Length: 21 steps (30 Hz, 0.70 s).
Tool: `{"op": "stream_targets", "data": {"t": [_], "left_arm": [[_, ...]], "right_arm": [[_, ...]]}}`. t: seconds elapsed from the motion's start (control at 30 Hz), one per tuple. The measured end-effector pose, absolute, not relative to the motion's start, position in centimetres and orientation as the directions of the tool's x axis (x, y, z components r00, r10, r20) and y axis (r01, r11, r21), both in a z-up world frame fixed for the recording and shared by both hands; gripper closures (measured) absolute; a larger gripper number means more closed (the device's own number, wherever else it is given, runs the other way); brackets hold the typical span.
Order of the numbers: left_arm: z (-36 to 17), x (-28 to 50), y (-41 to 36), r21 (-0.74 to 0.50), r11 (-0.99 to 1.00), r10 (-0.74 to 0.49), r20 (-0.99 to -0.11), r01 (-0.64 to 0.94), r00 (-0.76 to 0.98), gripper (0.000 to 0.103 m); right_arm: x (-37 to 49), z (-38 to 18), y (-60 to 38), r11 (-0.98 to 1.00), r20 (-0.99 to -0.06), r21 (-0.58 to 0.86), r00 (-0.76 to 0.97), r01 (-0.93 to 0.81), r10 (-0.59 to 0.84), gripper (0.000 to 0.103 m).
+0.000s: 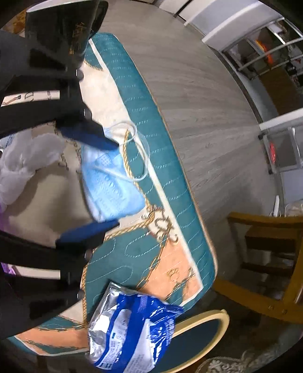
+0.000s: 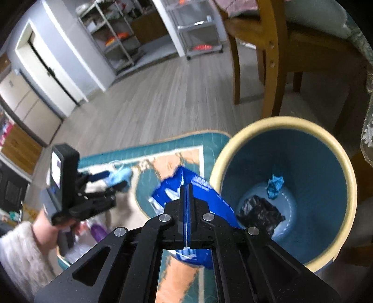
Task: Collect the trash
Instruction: 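Lift the blue wrapper with the right tool while the left tool grasps the face mask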
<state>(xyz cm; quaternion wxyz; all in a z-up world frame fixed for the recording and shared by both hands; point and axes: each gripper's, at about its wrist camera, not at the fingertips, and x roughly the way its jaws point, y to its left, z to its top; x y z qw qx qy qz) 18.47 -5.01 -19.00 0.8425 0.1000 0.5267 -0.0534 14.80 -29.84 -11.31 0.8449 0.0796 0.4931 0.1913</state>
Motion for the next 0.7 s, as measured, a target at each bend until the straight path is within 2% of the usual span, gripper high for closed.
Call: {"op": "stream_targets", "data": {"t": [0.03, 0.07, 0.1, 0.13, 0.27, 0.37, 0.4, 0.43, 0.47, 0.53, 0.7], "left_arm": [[-18.9, 18.4, -5.1, 0.115, 0.972, 0.014, -0.897, 0.203, 0.442, 0.062], [-18.8, 18.4, -5.2, 0.115, 0.971, 0.012, -0.897, 0.208, 0.442, 0.082], [-18.7, 18.4, -5.3, 0.118, 0.971, 0.014, -0.897, 0.209, 0.441, 0.083], [-18.6, 18.3, -5.2, 0.119, 0.971, 0.016, -0.896, 0.206, 0.444, 0.083], [-18.1, 18.0, -4.8, 0.119, 0.974, 0.018, -0.891, 0.195, 0.455, 0.085], [-17.2, 17.8, -4.3, 0.121, 0.977, 0.024, -0.88, 0.175, 0.474, 0.085], [-17.0, 17.9, -4.3, 0.12, 0.978, 0.024, -0.877, 0.17, 0.48, 0.085], [-16.7, 18.0, -4.4, 0.117, 0.979, 0.022, -0.873, 0.165, 0.487, 0.085], [-16.4, 17.9, -4.4, 0.112, 0.98, 0.017, -0.869, 0.163, 0.494, 0.086], [-15.5, 17.7, -4.3, 0.103, 0.982, 0.006, -0.859, 0.161, 0.512, 0.087], [-13.2, 16.5, -4.3, 0.081, 0.982, -0.029, -0.827, 0.17, 0.561, 0.088]], "right_arm": [[14.8, -11.8, -29.5, 0.923, -0.82, 0.289, 0.432, -0.254, 0.376, 0.078], [14.7, -12.0, -29.2, 0.931, -0.831, 0.257, 0.433, -0.259, 0.35, 0.066], [14.6, -12.3, -28.8, 0.937, -0.841, 0.219, 0.435, -0.271, 0.323, 0.045], [14.5, -12.6, -28.4, 0.94, -0.849, 0.188, 0.433, -0.284, 0.301, 0.035], [14.5, -14.6, -27.3, 0.944, -0.895, 0.109, 0.383, -0.311, 0.229, 0.025], [14.1, -15.8, -26.8, 0.94, -0.919, 0.069, 0.346, -0.334, 0.19, 0.025], [14.0, -15.9, -26.8, 0.94, -0.923, 0.048, 0.346, -0.337, 0.171, 0.034], [13.9, -15.9, -26.7, 0.943, -0.927, 0.027, 0.344, -0.332, 0.148, 0.058], [13.9, -15.8, -26.9, 0.944, -0.929, 0.048, 0.333, -0.325, 0.162, 0.059], [13.7, -15.3, -27.3, 0.946, -0.927, 0.102, 0.315, -0.308, 0.203, 0.07], [12.5, -13.2, -27.1, 0.941, -0.911, 0.117, 0.343, -0.317, 0.228, 0.081]]}}
